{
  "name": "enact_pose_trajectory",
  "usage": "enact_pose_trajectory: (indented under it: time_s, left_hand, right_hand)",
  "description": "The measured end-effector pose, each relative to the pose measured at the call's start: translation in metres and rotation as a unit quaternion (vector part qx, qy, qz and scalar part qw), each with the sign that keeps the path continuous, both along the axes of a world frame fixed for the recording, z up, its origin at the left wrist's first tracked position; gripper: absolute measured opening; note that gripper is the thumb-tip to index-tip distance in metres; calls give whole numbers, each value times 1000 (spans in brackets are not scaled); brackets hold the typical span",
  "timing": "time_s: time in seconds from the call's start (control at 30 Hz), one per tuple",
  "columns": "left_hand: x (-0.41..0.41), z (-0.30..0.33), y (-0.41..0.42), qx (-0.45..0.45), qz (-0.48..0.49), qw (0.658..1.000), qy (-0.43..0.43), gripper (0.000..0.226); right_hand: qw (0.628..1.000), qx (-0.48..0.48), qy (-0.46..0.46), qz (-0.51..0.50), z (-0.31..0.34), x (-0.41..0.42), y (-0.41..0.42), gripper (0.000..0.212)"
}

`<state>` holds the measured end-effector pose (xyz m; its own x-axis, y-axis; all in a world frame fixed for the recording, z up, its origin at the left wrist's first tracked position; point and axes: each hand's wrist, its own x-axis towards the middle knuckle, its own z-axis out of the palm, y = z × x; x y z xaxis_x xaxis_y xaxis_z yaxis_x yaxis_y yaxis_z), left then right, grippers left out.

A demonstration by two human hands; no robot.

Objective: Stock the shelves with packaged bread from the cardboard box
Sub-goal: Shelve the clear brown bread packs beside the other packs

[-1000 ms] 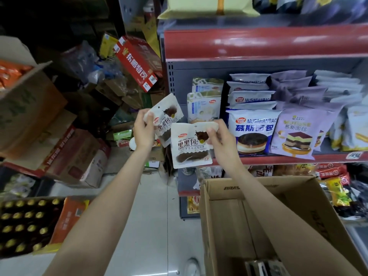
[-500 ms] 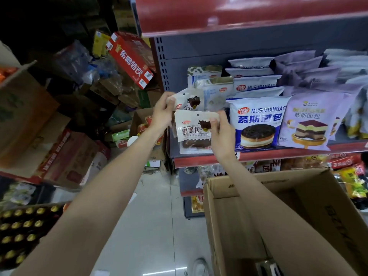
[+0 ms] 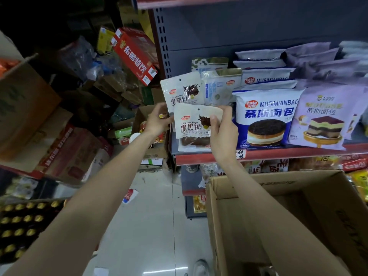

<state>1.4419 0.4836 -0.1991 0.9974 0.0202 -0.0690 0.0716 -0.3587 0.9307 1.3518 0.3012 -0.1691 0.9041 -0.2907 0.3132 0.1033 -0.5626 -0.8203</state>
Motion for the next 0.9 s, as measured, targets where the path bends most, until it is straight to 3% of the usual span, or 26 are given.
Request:
enact_pose_trajectory:
  time_s: [0.17, 0.43, 0.57, 0.67, 0.77, 0.9]
  left_hand:
    - [11, 4, 5, -33, -35, 999, 17, 31]
    - [24, 0, 29, -72, 72, 995, 1, 22]
    - [33, 9, 10, -166, 69, 982, 64, 27]
    - [35, 8, 5, -178, 43, 979, 94, 38]
    - [41, 0, 4, -151, 30, 984, 93, 52]
    - [40, -4, 3, -133, 8, 987, 93, 64]
  right_hand:
    - [999, 34, -7, -10, 4, 15, 9, 20]
    - [999, 48, -4, -11, 7, 39, 29, 21]
    - [990, 137, 8, -38, 9, 65, 42, 25]
    - [980, 196, 3, 27, 7, 76, 52, 46]
    - [985, 163, -17, 62, -2, 66, 54, 72]
    - [991, 99, -69, 58, -16, 41, 47, 68]
